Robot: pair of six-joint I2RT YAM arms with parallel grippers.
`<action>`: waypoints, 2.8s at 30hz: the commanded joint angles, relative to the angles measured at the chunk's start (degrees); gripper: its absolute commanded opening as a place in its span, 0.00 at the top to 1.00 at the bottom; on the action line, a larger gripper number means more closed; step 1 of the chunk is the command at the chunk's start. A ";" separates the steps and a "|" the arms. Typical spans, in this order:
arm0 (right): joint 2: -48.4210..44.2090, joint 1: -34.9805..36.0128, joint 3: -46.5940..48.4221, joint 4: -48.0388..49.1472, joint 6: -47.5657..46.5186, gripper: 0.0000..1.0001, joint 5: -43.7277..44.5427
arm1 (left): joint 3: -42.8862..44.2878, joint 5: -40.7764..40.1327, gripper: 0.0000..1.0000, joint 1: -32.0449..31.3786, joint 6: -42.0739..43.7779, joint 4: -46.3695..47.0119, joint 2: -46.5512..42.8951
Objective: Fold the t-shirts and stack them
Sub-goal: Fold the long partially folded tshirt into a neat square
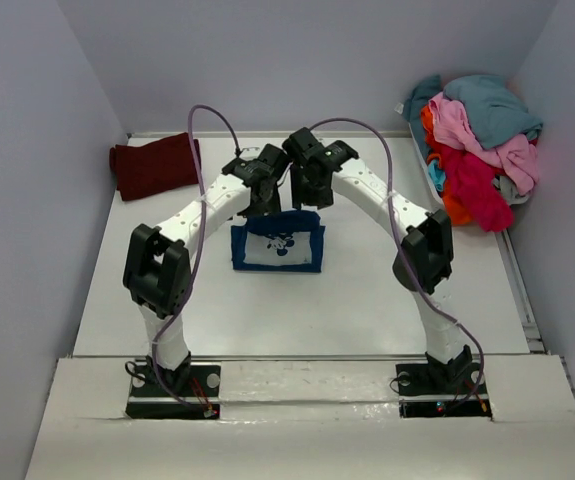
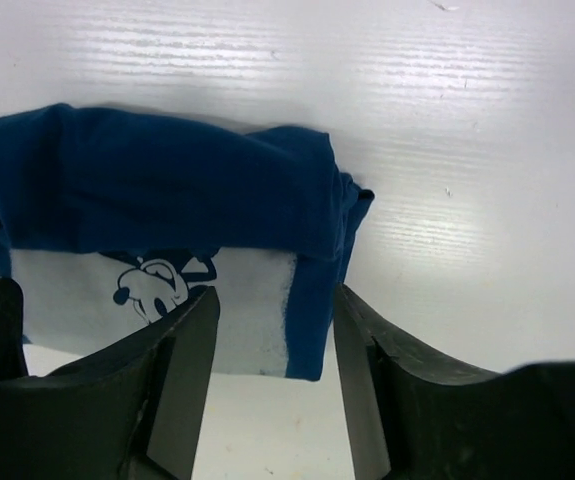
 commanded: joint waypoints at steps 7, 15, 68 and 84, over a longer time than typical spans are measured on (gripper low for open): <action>-3.02 5.14 -5.57 -1.97 2.50 0.67 -2.46 | -9.06 4.39 0.01 -5.77 -1.07 0.50 -4.01; -1.61 5.14 -8.03 -0.57 2.58 0.74 -3.69 | -17.34 8.09 0.01 -4.72 -3.27 4.28 -7.36; 4.11 3.56 -10.05 3.48 0.74 0.74 -8.44 | -20.33 16.09 0.01 3.20 -1.42 9.12 -0.15; 6.82 -0.57 -3.03 1.72 0.65 0.71 -8.08 | -25.69 17.50 0.01 5.57 0.69 10.61 -1.38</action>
